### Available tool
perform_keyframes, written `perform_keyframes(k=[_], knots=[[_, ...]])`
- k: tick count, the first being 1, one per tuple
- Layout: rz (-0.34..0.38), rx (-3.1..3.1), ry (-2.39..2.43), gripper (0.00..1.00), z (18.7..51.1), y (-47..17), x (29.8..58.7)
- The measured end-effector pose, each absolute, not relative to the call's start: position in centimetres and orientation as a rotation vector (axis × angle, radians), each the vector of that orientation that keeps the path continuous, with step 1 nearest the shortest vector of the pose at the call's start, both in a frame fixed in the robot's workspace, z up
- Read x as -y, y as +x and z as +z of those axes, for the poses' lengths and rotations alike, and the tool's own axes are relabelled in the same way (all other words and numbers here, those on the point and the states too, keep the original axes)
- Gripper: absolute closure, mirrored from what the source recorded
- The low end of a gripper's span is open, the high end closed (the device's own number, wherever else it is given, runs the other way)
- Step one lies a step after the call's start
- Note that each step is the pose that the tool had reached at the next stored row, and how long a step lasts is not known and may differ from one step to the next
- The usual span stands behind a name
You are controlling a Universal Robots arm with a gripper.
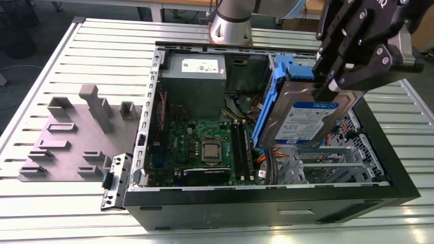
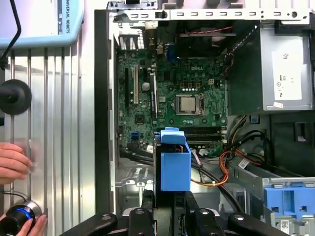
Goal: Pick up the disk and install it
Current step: 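Insert the disk into the insertion slot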
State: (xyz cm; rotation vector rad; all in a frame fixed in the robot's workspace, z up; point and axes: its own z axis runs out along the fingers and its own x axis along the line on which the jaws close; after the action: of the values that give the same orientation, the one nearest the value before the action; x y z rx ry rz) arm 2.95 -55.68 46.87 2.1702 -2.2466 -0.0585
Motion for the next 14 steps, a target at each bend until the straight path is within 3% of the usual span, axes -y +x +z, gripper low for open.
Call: perform_keyframes(k=[14], knots=[[-0.062,2.245,2.169,0.65,46.3,5.4,57.0]])
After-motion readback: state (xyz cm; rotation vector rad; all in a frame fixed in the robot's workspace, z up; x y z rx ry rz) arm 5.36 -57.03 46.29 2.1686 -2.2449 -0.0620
